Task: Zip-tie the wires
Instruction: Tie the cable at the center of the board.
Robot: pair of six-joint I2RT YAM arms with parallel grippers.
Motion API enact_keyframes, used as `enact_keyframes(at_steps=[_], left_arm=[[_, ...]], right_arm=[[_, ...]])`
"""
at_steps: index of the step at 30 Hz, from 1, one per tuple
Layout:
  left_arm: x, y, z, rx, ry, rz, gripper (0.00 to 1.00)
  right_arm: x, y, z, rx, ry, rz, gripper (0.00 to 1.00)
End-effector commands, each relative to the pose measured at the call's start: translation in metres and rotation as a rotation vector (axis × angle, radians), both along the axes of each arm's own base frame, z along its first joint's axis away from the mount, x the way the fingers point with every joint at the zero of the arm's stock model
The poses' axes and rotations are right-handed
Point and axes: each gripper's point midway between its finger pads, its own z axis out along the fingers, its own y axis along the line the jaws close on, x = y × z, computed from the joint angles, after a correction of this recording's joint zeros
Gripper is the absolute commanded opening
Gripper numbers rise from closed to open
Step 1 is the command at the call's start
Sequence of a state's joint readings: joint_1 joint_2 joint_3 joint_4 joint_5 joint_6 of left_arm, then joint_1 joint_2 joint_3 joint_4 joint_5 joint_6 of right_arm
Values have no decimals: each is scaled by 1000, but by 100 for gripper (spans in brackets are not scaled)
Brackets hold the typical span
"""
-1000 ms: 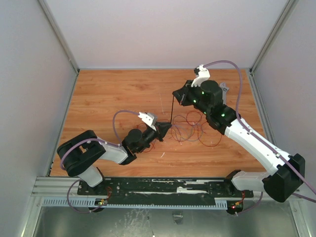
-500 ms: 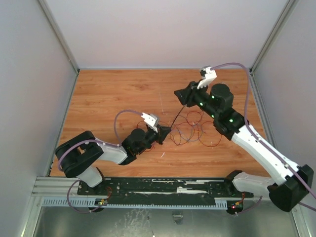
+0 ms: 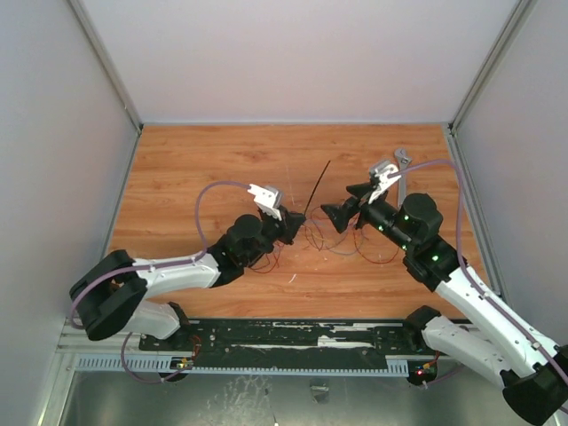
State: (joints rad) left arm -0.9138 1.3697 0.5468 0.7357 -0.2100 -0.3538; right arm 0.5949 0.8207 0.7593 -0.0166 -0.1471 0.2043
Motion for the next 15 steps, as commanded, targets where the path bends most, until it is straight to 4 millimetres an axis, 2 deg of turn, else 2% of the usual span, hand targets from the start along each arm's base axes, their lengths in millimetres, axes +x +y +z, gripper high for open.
enact_keyframes(at_steps=[1, 4, 6, 10, 15], left_arm=[[7, 19, 20, -16, 22, 72, 0], [8, 30, 26, -22, 34, 96, 0], [6, 35, 29, -31, 32, 101, 0], [5, 39, 36, -44, 30, 104, 0], [3, 39, 40, -55, 28, 93, 0]], right_arm=[[-23, 19, -20, -119, -183, 228, 88], [-39, 28, -38, -140, -285, 340, 95], [-40, 30, -48, -165, -350, 366, 99], [-33, 42, -68, -232, -389, 417, 99], [-28, 61, -70, -244, -459, 466, 99]])
